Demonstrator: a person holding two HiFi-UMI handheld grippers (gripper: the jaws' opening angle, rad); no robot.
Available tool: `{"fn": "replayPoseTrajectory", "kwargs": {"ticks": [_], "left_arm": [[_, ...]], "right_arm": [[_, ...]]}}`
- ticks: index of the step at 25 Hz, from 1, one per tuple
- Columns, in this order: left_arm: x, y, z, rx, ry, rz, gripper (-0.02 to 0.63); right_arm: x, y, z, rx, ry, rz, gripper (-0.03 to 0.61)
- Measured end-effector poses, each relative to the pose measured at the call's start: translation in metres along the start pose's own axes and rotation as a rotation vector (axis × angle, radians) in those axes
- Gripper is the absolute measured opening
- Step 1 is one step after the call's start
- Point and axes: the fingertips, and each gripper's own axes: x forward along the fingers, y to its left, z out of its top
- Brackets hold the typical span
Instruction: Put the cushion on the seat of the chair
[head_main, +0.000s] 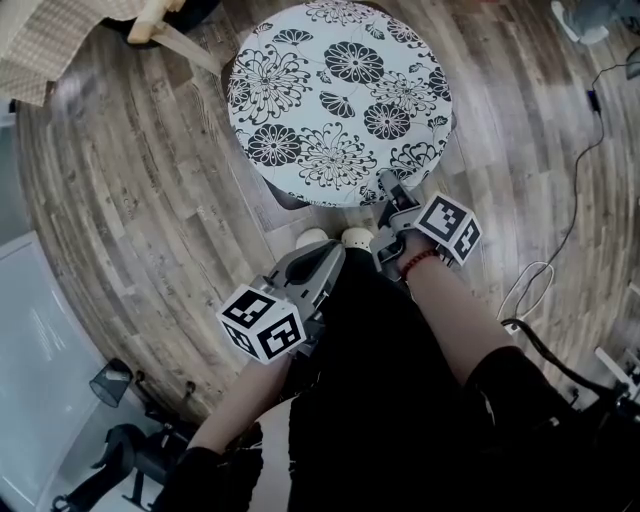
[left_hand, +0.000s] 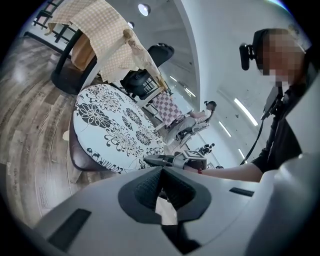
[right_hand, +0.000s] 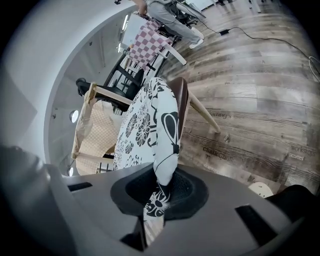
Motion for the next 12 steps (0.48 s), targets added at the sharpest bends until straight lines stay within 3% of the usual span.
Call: {"fn": "replayPoseTrajectory", "kwargs": {"ticks": [6, 12], "left_arm": [[0.002, 0.004, 0.005, 0.021, -0.015, -0.015, 0.015], [0.003, 0.019, 0.003, 0.104, 0.049, 0.051, 0.015]], "right_arm": [[0.003, -0.003, -0.002, -0.016, -0.006, 0.008, 0.037], [0.008, -0.009, -0.003, -0.024, -0.013, -0.011, 0.043]]}}
